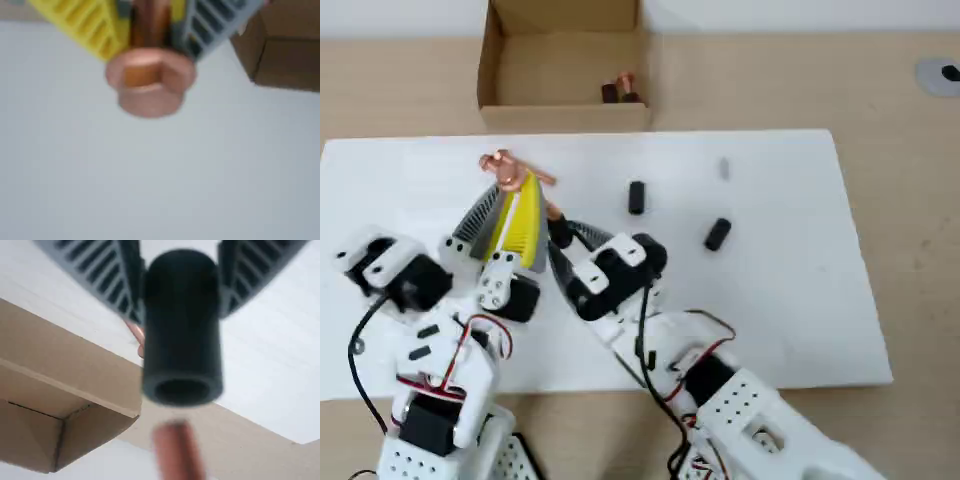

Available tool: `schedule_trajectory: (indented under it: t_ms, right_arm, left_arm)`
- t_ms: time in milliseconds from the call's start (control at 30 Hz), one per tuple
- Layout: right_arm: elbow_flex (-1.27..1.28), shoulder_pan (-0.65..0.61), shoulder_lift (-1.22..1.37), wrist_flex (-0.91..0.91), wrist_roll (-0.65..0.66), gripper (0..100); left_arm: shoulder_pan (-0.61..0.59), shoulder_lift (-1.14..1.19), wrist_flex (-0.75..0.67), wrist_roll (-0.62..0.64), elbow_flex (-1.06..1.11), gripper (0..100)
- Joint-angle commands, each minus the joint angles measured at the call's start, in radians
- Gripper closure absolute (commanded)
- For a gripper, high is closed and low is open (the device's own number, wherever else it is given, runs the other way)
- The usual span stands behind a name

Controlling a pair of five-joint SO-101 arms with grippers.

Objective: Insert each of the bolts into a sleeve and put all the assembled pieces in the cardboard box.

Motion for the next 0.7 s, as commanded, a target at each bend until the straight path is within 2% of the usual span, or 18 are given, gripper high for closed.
schedule_trajectory:
  t_ms: [0, 267, 600, 667]
  right_arm:
    - [-0.068, 0.019, -0.022, -0.026, -0.005, 98.9]
    - [-0.068, 0.019, -0.022, -0.026, -0.005, 98.9]
    - [-0.068, 0.019, -0.022, -0.026, -0.008, 98.9]
    - [-0.068, 0.019, -0.022, -0.026, -0.008, 98.9]
  left_arm:
    - [0.005, -0.004, 0.029, -0.038, -0.006, 99]
    - [-0.044, -0.004, -0.005, -0.052, 0.058, 99]
    - [-0.028, -0.004, 0.005, -0.052, 0.058, 99]
    - [-0.014, -0.004, 0.048, -0.052, 0.051, 99]
